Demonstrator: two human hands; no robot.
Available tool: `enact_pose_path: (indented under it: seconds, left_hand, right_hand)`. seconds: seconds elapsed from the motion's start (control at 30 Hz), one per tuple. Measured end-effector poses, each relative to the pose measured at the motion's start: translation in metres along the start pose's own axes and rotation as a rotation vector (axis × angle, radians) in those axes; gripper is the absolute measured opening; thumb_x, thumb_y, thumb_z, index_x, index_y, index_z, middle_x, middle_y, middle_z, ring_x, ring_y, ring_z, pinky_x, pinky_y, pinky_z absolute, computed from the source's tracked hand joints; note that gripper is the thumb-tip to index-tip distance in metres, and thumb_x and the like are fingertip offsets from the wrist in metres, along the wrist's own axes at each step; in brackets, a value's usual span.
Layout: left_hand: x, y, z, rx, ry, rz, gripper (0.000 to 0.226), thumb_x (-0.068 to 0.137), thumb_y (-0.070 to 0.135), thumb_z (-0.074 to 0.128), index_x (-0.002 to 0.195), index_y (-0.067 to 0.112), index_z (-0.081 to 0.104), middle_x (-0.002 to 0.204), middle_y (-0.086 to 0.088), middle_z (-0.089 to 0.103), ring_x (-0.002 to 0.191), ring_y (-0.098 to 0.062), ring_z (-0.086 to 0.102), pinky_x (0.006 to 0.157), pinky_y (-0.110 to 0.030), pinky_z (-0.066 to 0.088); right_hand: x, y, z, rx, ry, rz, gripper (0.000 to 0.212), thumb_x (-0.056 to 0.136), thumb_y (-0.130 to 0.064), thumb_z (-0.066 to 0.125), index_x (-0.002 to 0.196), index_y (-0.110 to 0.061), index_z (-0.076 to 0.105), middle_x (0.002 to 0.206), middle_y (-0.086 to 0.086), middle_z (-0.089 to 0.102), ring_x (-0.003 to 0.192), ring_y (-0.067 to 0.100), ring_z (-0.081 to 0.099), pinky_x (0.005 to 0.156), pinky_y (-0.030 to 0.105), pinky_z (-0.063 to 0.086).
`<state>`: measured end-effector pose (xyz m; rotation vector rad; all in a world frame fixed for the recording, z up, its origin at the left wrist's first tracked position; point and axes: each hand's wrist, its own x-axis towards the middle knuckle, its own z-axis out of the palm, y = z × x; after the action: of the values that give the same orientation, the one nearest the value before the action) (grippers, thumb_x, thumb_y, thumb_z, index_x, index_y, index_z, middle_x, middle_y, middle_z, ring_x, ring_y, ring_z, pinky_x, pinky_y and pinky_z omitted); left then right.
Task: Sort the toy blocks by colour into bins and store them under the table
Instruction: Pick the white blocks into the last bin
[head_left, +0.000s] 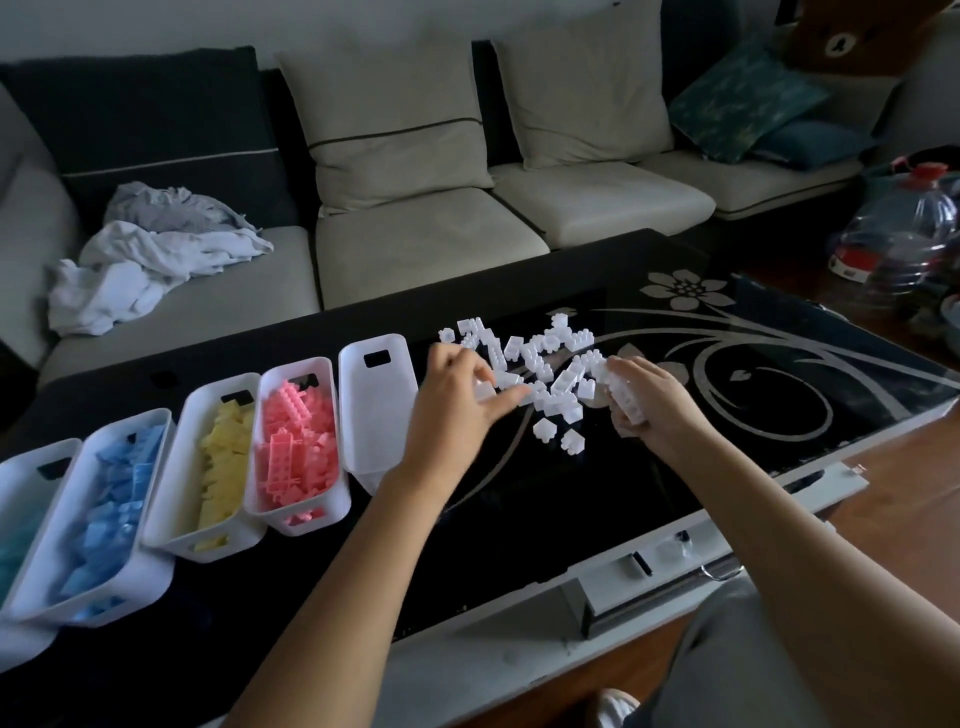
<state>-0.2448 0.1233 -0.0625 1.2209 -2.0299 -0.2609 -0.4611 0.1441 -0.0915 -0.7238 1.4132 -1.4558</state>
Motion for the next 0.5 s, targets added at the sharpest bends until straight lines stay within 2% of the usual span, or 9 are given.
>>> enact_pose_path:
  seconds: [0.07, 0.13, 0.27, 0.37, 0.5]
  left_hand:
    - [0.003, -0.012, -0.020, 0.056, 0.061, -0.059, 0.040, 0.076, 0.043, 0.072, 0.088, 0.007, 0.059, 0.104, 0.001, 0.045, 0.077, -0.009, 0.050, 0.067, -0.018, 0.039]
    - [0.002, -0.027, -0.036, 0.128, 0.074, -0.136, 0.040, 0.077, 0.041, 0.072, 0.090, 0.006, 0.060, 0.107, -0.003, 0.048, 0.076, -0.010, 0.048, 0.065, -0.016, 0.033]
    - [-0.010, -0.048, -0.051, 0.288, -0.159, -0.238, 0.043, 0.081, 0.047, 0.066, 0.099, 0.009, 0.061, 0.111, -0.004, 0.054, 0.078, -0.014, 0.055, 0.067, -0.020, 0.037]
    - [-0.022, -0.053, -0.054, 0.277, -0.281, -0.259, 0.047, 0.086, 0.050, 0.059, 0.115, 0.012, 0.060, 0.119, -0.004, 0.056, 0.089, -0.017, 0.061, 0.071, -0.022, 0.042]
    - [-0.033, -0.055, -0.058, 0.203, -0.251, -0.254, 0.039, 0.090, 0.043, 0.057, 0.118, 0.016, 0.060, 0.121, -0.001, 0.058, 0.100, -0.019, 0.061, 0.080, -0.027, 0.048]
  right_hand:
    - [-0.003, -0.006, 0.007, 0.287, -0.111, 0.191, 0.013, 0.091, -0.022, 0.056, 0.084, -0.012, 0.059, 0.066, 0.004, 0.052, 0.044, 0.008, 0.040, 0.037, 0.016, 0.027]
    - [-0.005, -0.008, 0.019, 0.405, -0.266, 0.329, 0.018, 0.096, -0.023, 0.047, 0.087, -0.009, 0.052, 0.065, 0.004, 0.049, 0.039, 0.006, 0.037, 0.033, 0.013, 0.023]
    - [0.000, -0.009, 0.052, 0.484, -0.471, 0.543, 0.026, 0.099, -0.029, 0.038, 0.091, -0.005, 0.045, 0.065, 0.006, 0.052, 0.037, 0.007, 0.041, 0.030, 0.014, 0.028]
    - [-0.001, -0.020, 0.087, 0.404, -0.493, 0.546, 0.034, 0.099, -0.033, 0.036, 0.090, -0.003, 0.047, 0.068, 0.008, 0.052, 0.036, 0.008, 0.041, 0.029, 0.015, 0.028]
    - [-0.005, -0.034, 0.148, 0.128, -0.514, 0.445, 0.038, 0.100, -0.034, 0.036, 0.082, -0.005, 0.051, 0.059, 0.009, 0.057, 0.034, 0.009, 0.041, 0.029, 0.014, 0.025]
